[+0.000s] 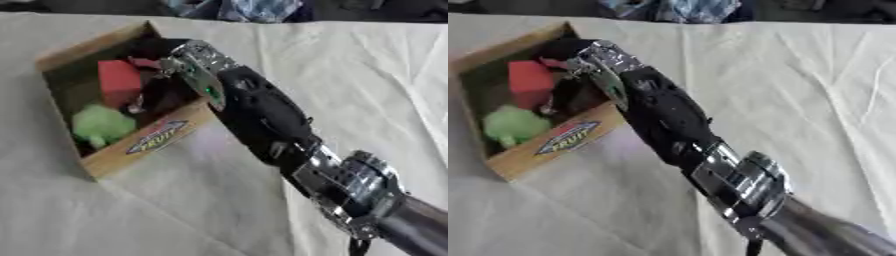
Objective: Pick up objects on the table and place them in the box.
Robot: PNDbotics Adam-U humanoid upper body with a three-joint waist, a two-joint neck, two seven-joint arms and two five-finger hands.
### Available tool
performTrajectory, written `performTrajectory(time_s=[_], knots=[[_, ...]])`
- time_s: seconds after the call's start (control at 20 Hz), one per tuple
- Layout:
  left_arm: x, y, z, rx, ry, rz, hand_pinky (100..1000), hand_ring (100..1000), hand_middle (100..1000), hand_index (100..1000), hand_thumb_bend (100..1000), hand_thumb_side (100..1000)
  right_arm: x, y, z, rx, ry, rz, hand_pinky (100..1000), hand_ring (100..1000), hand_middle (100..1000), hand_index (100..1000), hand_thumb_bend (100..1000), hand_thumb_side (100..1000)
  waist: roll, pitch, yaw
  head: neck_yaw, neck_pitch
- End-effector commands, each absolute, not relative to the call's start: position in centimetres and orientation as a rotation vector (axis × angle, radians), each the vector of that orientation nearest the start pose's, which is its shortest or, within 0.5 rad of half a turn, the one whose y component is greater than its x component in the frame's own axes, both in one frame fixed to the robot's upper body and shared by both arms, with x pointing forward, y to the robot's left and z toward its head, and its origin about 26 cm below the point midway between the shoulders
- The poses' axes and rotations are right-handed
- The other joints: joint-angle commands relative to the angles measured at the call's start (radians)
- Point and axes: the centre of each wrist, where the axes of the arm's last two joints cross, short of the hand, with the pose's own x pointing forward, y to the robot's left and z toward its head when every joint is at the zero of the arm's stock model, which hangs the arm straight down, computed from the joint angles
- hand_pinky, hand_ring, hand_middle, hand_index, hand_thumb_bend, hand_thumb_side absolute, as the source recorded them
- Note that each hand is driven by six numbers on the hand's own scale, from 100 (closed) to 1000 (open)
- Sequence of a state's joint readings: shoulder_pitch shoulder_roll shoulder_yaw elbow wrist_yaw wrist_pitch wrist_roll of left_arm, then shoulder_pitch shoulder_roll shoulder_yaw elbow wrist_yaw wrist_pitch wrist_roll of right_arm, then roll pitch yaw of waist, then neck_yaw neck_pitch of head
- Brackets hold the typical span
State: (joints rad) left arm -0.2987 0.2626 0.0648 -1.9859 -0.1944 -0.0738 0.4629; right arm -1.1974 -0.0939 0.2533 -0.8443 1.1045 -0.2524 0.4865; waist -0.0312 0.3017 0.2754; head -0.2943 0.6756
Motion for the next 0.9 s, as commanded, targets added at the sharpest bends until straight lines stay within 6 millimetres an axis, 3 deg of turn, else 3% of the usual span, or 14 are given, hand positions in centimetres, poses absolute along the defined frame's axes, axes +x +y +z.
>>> performTrajectory(time_s=[0.05, 0.35, 0.7, 0.9], knots=[[30.0, 26.7, 20.2, 0.601, -2.428, 0.155, 637, 798, 1000, 721, 292, 1000, 48.1, -7.4, 25.1, -0.825, -1.558, 1.951, 894, 869, 787, 976, 449, 637, 0.007, -0.020, 0.001, -0.002, -0.010], [30.0, 26.7, 20.1, 0.603, -2.425, 0.153, 637, 798, 1000, 721, 292, 1000, 47.8, -7.5, 26.3, -0.839, -1.610, 1.919, 897, 869, 791, 987, 544, 757, 0.006, -0.022, -0.001, -0.001, -0.010], [30.0, 26.8, 20.1, 0.607, -2.422, 0.150, 637, 799, 1000, 721, 292, 1000, 47.3, -8.0, 28.3, -0.862, -1.674, 1.878, 896, 868, 794, 992, 547, 781, 0.007, -0.028, -0.007, 0.002, -0.011], [29.9, 26.8, 20.1, 0.609, -2.421, 0.149, 638, 799, 1000, 721, 292, 1000, 47.1, -8.4, 29.1, -0.865, -1.676, 1.876, 902, 880, 813, 1000, 602, 893, 0.009, -0.028, -0.010, 0.004, -0.009]])
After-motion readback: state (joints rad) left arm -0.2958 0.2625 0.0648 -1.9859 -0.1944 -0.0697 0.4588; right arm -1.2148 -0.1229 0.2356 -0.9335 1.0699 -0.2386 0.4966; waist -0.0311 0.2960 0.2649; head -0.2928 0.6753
